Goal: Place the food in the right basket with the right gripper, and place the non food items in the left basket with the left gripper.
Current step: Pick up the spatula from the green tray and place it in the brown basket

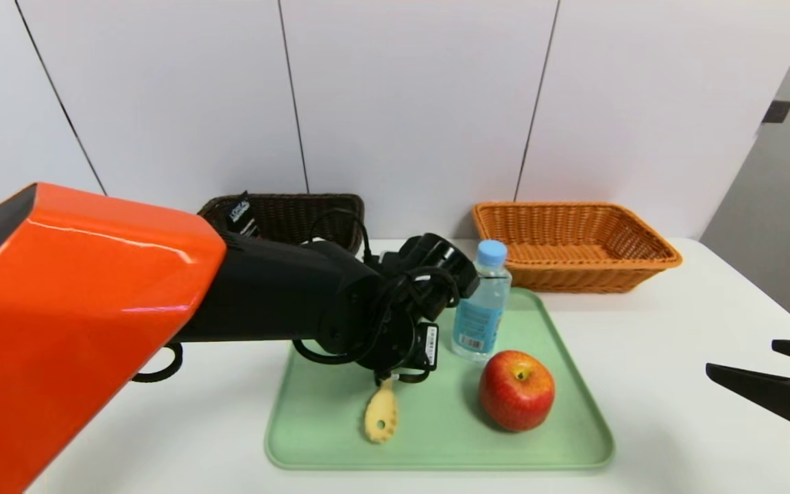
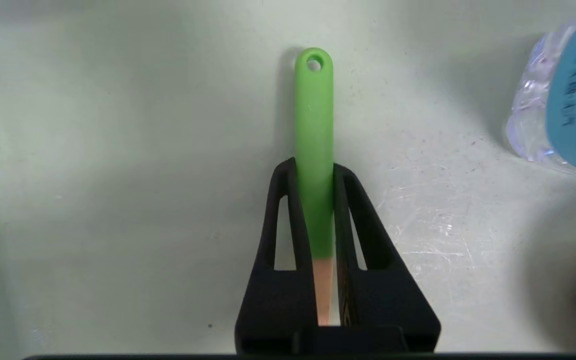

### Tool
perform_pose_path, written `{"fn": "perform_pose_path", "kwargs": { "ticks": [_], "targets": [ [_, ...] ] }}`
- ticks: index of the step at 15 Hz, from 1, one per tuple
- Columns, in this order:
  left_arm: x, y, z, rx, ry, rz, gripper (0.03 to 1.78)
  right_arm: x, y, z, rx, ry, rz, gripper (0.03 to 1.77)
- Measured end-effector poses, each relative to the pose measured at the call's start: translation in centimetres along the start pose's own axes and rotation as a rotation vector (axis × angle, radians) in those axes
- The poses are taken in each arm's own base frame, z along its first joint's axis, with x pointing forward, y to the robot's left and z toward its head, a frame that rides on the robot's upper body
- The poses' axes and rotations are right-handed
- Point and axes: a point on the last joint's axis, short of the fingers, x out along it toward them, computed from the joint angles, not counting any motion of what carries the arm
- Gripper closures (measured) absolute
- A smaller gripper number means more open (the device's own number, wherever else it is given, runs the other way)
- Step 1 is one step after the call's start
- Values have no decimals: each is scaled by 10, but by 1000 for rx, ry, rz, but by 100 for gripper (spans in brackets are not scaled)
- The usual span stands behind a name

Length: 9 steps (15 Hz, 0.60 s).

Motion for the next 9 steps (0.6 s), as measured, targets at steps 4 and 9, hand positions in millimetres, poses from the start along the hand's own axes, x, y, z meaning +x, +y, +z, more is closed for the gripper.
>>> {"fn": "perform_pose_path", "kwargs": {
  "ticks": [4, 9],
  "targets": [
    [-22, 16, 20, -18, -62, -13, 164, -2, 0, -1, -2, -7, -1, 9],
    [-68, 36, 40, 0, -151, -44, 164, -5, 1, -1, -5, -18, -1, 9]
  ]
}}
